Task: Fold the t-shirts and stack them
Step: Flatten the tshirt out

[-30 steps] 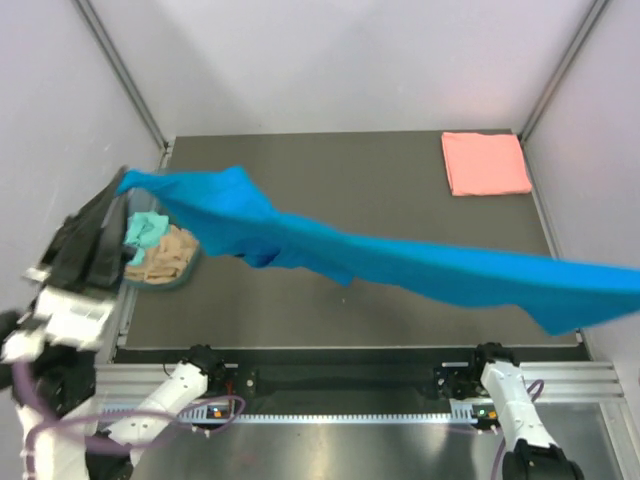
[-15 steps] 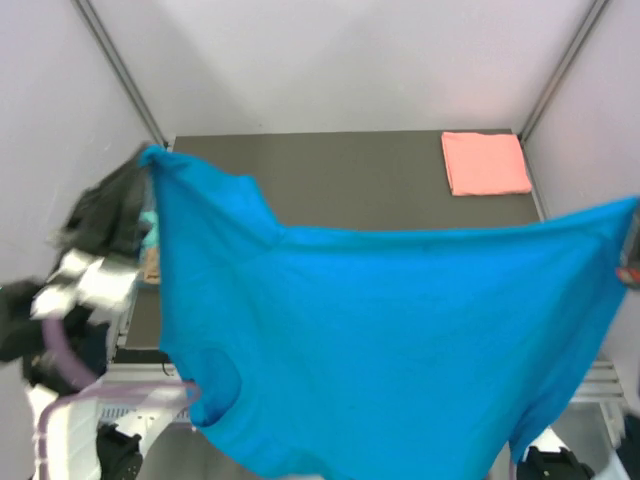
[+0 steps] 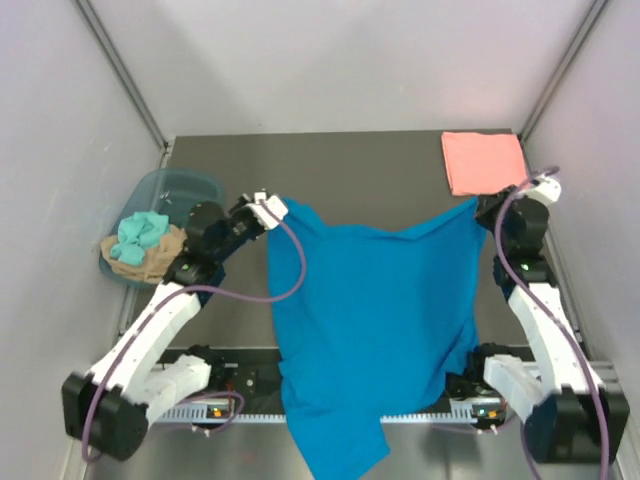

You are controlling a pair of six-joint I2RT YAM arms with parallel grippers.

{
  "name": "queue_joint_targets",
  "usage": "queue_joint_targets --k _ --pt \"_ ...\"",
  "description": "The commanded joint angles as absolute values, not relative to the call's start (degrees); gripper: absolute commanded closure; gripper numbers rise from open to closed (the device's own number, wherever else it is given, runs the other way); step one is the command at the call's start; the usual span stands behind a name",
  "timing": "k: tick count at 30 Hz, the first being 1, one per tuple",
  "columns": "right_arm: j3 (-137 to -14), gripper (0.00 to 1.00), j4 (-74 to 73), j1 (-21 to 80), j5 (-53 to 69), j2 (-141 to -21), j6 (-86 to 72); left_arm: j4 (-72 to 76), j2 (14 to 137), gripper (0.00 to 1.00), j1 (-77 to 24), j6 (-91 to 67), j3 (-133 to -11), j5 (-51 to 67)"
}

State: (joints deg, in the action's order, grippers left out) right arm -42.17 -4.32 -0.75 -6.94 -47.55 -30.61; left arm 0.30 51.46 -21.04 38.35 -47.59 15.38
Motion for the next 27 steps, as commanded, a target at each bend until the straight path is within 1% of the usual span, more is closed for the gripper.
queue_joint_targets --k 1,2,3,4,6,7,9,11,12,13,14,15,16,17,20,24,27 --pt "-38.4 1.0 22.7 -0.5 -4.6 -56.2 -30.0 16.2 60.0 1.0 -20.7 36.4 -40.9 10.6" --pt "-38.0 1.0 25.1 -0.6 -2.7 -59.2 -30.0 17.0 62.5 1.0 -20.7 36.0 -42.0 10.8" --pt "-38.5 1.0 27.1 -0.6 -1.7 -65.4 -30.0 14.7 64.9 1.0 -20.6 35.0 -44.4 11.3" --pt "-39.3 1.0 29.3 -0.9 -0.7 -68.4 -30.0 14.7 69.0 1.0 -20.6 34.3 -48.0 9.4" --pt "-42.0 1.0 30.9 -1.1 1.5 -75.2 -29.9 16.8 73.4 1.0 -20.6 33.7 -50.0 6.7" --pt "-42.9 1.0 31.9 -1.3 1.8 -76.7 -29.9 18.4 77.0 1.0 -20.6 35.4 -51.7 6.1" --pt "-45.8 1.0 31.8 -1.4 2.5 -79.1 -29.4 18.9 79.5 1.0 -20.6 36.6 -53.3 4.5" --pt "-48.6 1.0 27.8 -1.3 4.5 -79.4 -27.4 20.6 80.5 1.0 -20.6 38.2 -54.2 1.7" --pt "-51.7 1.0 25.6 -1.2 4.8 -78.4 -25.9 21.5 79.1 1.0 -20.7 38.3 -54.2 0.5" --pt "-53.5 1.0 20.2 -1.1 4.8 -77.6 -25.2 21.7 78.1 1.0 -20.7 38.0 -54.6 0.5" --pt "-57.2 1.0 16.8 -1.0 4.8 -75.2 -23.5 21.6 76.8 1.0 -20.9 37.9 -54.9 -2.0" --pt "-58.8 1.0 10.4 -0.6 4.7 -73.5 -22.8 21.0 74.2 1.0 -21.4 37.9 -55.5 -2.4" --pt "-60.0 1.0 7.9 -0.5 4.0 -71.4 -22.4 20.1 72.8 1.0 -21.6 38.4 -56.6 -2.6" --pt "-62.0 1.0 5.6 -0.4 3.8 -67.1 -22.1 18.4 71.3 1.0 -21.9 38.8 -57.2 -3.0" --pt "-67.2 1.0 -4.7 -0.4 4.0 -59.3 -21.1 13.6 65.3 1.0 -22.3 38.7 -60.0 -3.7" --pt "-72.5 1.0 -17.9 -0.4 5.0 -51.2 -21.0 11.1 54.6 1.0 -22.6 37.0 -61.1 -1.2" --pt "-75.6 1.0 -23.8 -0.4 6.1 -44.7 -22.0 7.1 47.4 1.0 -22.6 35.4 -62.6 2.8"
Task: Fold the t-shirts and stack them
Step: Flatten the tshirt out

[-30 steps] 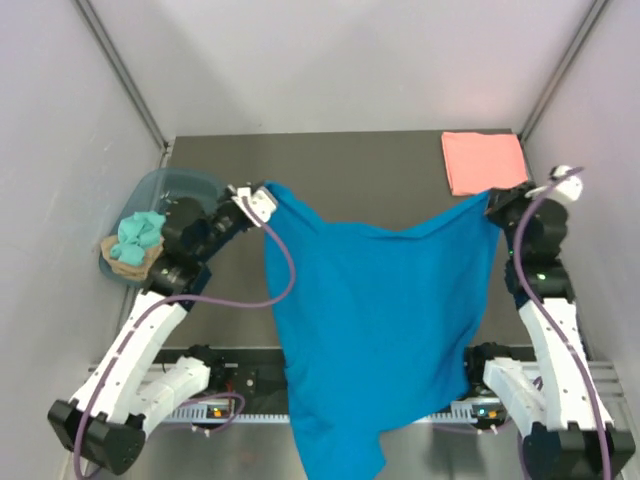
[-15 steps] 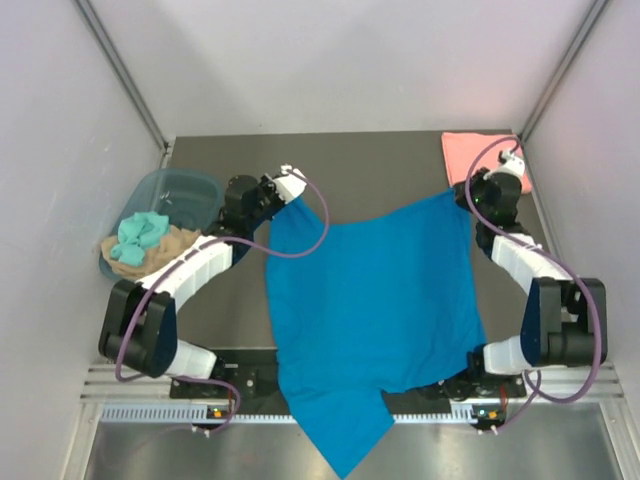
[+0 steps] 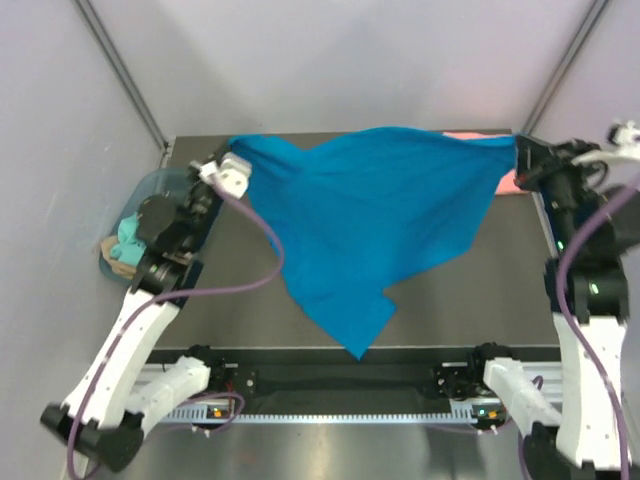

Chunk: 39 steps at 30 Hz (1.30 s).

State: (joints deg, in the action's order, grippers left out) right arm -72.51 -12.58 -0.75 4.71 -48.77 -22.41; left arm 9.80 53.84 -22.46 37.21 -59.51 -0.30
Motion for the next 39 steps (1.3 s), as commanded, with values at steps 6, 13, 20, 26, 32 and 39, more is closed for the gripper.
queue_joint_targets --k 6,13,20,26,32,39 --pt "-81.7 1.0 -34.0 -0.4 8.5 -34.3 -24.4 -1.3 36.7 1.0 -22.6 33.5 -67.3 9.4" --pt "-90.9 1.0 -39.5 -0.4 10.3 -28.5 -26.6 -10.4 30.4 1.0 -22.1 32.1 -75.8 16.7" --pt "-93.4 1.0 -36.8 -0.4 4.9 -32.8 -24.5 -18.1 34.8 1.0 -20.9 36.9 -82.0 13.4" --pt "-78.3 1.0 -22.9 -0.4 4.2 -39.4 -22.6 -18.7 41.6 1.0 -20.9 39.2 -73.1 8.7" --pt "-58.0 1.0 -0.5 -0.4 5.4 -50.9 -21.7 -3.8 47.6 1.0 -20.9 33.7 -55.2 6.1" --pt "-53.3 1.0 22.5 -0.8 8.7 -79.2 -21.4 19.2 70.9 1.0 -21.2 31.8 -47.0 1.1"
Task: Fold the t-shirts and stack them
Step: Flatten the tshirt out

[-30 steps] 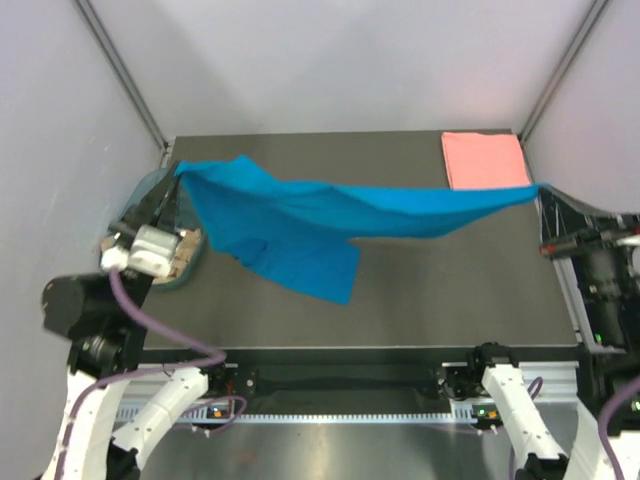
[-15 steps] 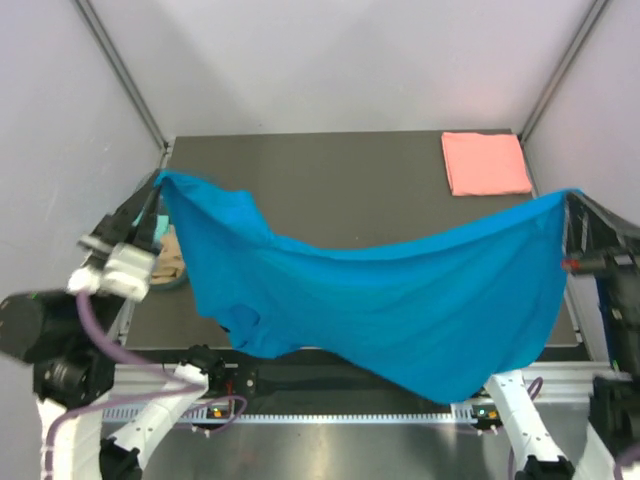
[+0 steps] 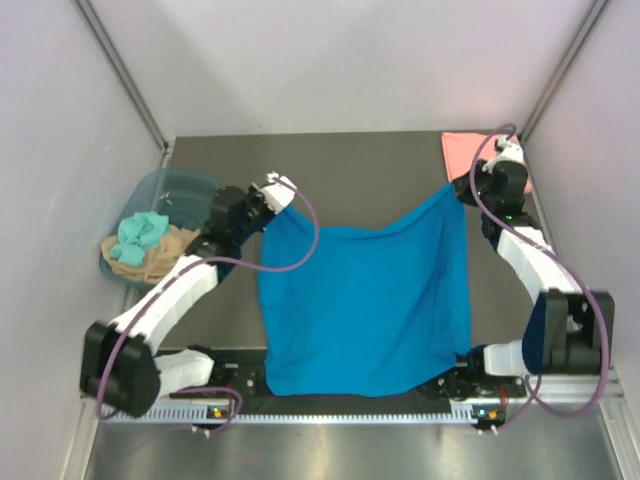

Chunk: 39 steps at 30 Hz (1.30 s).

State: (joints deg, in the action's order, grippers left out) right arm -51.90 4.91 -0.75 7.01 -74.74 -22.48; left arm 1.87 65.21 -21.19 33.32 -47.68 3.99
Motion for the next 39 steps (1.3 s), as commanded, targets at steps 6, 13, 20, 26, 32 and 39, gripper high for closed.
queue_joint_targets --k 6,13,20,26,32,39 --pt "-62.1 1.0 28.3 -1.7 12.1 -97.3 -23.3 33.5 95.0 1.0 -21.1 36.7 -55.9 -3.2" --pt "-74.7 1.0 27.0 -1.7 13.3 -107.7 -23.4 34.7 111.2 1.0 -19.3 38.8 -71.0 -4.4" --pt "-80.8 1.0 29.8 -1.8 14.1 -112.8 -24.3 36.5 120.9 1.0 -17.6 40.2 -81.9 -6.2" --pt "-80.2 1.0 30.9 -1.8 15.3 -108.8 -23.0 40.9 120.2 1.0 -15.4 40.6 -84.4 -7.1" --pt "-83.0 1.0 17.5 -1.5 13.2 -94.9 -20.5 41.2 105.0 1.0 -18.1 40.2 -78.1 -6.1" --pt "-88.4 1.0 -9.6 -0.4 11.0 -72.8 -18.2 31.1 79.7 1.0 -25.8 38.0 -74.3 -9.5"
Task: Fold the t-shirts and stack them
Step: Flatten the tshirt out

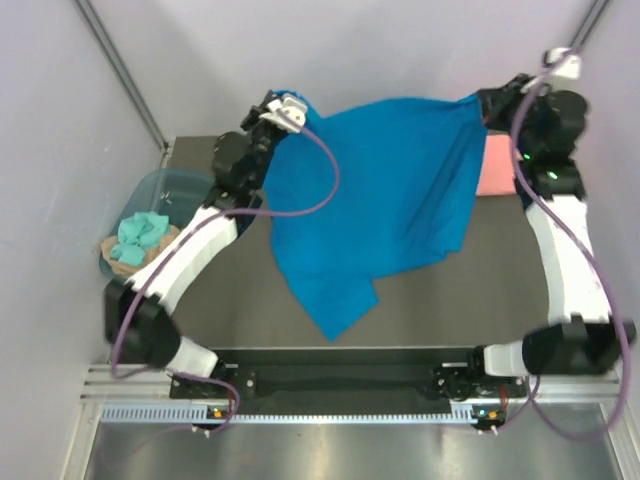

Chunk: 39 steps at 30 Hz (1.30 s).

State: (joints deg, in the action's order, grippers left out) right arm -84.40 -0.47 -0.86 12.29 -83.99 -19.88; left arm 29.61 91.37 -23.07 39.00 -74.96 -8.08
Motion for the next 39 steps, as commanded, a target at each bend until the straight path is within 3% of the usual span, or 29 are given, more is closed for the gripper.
queue_joint_targets --k 1,12,20,25,32,35,37,39 --pt "-88.7 1.0 -14.0 -0.4 10.6 -68.3 -18.3 30.7 75.3 1.0 -27.9 38.1 -73.0 -9.8" --pt "-96.7 1.0 -39.5 -0.4 9.8 -42.7 -19.9 15.7 49.1 1.0 -30.8 39.8 -73.0 -7.8" --pt "-99.8 1.0 -42.8 -0.4 12.0 -34.6 -23.3 6.6 42.9 1.0 -30.8 40.8 -79.5 -1.9" --pt "-98.7 1.0 -37.9 -0.4 9.1 -37.3 -22.9 6.0 49.6 1.0 -30.8 50.6 -85.3 -4.8" --pt "-82.0 1.0 -23.3 -0.4 3.9 -47.3 -21.2 7.2 68.3 1.0 -30.8 58.2 -90.4 -11.5" --pt "-73.3 1.0 -14.4 -0.4 6.0 -54.4 -21.2 9.1 77.0 1.0 -29.8 55.6 -87.2 -11.1" --pt "-68.5 1.0 -5.0 -0.7 7.7 -61.1 -21.6 10.9 81.4 1.0 -34.2 64.4 -84.9 -18.2" --pt "-62.7 1.0 6.0 -0.9 10.7 -69.8 -22.7 13.5 87.2 1.0 -34.2 57.1 -84.6 -18.1"
